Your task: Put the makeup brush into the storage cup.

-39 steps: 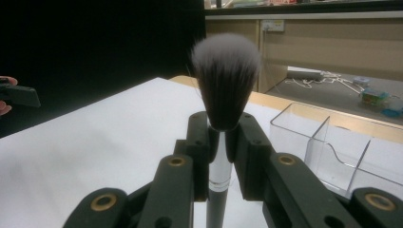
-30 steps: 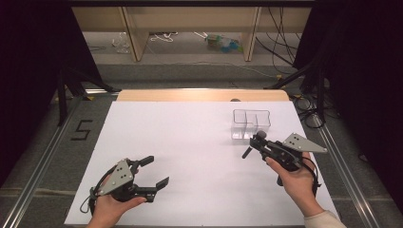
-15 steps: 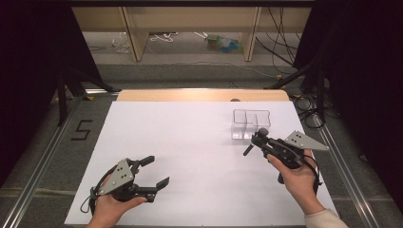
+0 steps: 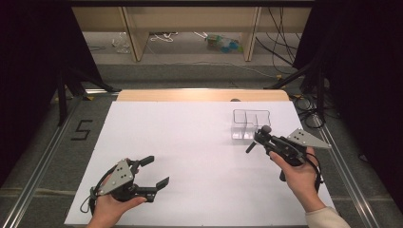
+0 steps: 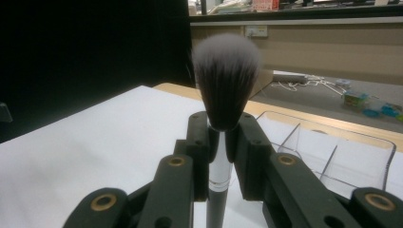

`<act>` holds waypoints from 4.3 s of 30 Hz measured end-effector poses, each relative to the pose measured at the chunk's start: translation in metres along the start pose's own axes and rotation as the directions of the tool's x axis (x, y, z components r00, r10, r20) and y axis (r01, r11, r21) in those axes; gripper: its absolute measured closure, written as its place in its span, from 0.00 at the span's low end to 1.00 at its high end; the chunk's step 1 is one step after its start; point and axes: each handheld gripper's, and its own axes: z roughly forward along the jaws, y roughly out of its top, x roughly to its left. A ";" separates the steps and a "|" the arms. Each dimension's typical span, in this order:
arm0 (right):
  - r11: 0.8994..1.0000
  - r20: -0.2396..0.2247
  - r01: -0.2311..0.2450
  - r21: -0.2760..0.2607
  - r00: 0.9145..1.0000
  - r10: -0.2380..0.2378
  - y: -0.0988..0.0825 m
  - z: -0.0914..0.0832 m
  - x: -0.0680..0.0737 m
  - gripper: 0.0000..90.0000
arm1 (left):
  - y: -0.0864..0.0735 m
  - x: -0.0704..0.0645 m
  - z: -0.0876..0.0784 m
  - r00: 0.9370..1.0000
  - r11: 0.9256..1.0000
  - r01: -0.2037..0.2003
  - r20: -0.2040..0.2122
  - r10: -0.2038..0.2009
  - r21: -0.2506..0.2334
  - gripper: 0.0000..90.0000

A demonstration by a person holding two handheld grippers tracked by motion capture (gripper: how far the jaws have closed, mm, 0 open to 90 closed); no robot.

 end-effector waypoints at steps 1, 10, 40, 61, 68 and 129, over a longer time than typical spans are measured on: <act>1.000 -0.006 -0.002 -0.002 1.000 0.002 0.000 0.000 -0.001 0.87 | 0.000 0.000 0.000 1.000 1.000 -0.001 0.000 0.001 0.001 0.17; 1.000 0.016 -0.008 -0.007 1.000 0.008 0.002 0.000 -0.005 0.87 | 0.000 0.000 0.000 1.000 1.000 0.000 -0.001 0.000 0.000 0.17; 1.000 0.040 -0.009 -0.022 0.999 0.010 0.011 0.006 -0.013 0.87 | 0.000 0.000 0.000 1.000 1.000 -0.003 0.000 0.003 0.000 0.17; 1.000 0.055 -0.005 -0.025 0.998 0.006 0.014 0.009 -0.016 0.87 | 0.000 0.001 0.000 1.000 1.000 -0.005 0.000 0.005 0.000 0.17; 0.999 0.057 -0.009 -0.044 0.998 0.011 0.016 0.010 -0.017 0.87 | 0.000 0.001 0.000 1.000 1.000 -0.006 0.000 0.006 0.001 0.17; 0.998 0.091 -0.005 -0.065 0.996 0.011 0.025 0.018 -0.029 0.87 | 0.000 0.000 0.000 1.000 1.000 0.009 -0.003 -0.009 -0.005 0.17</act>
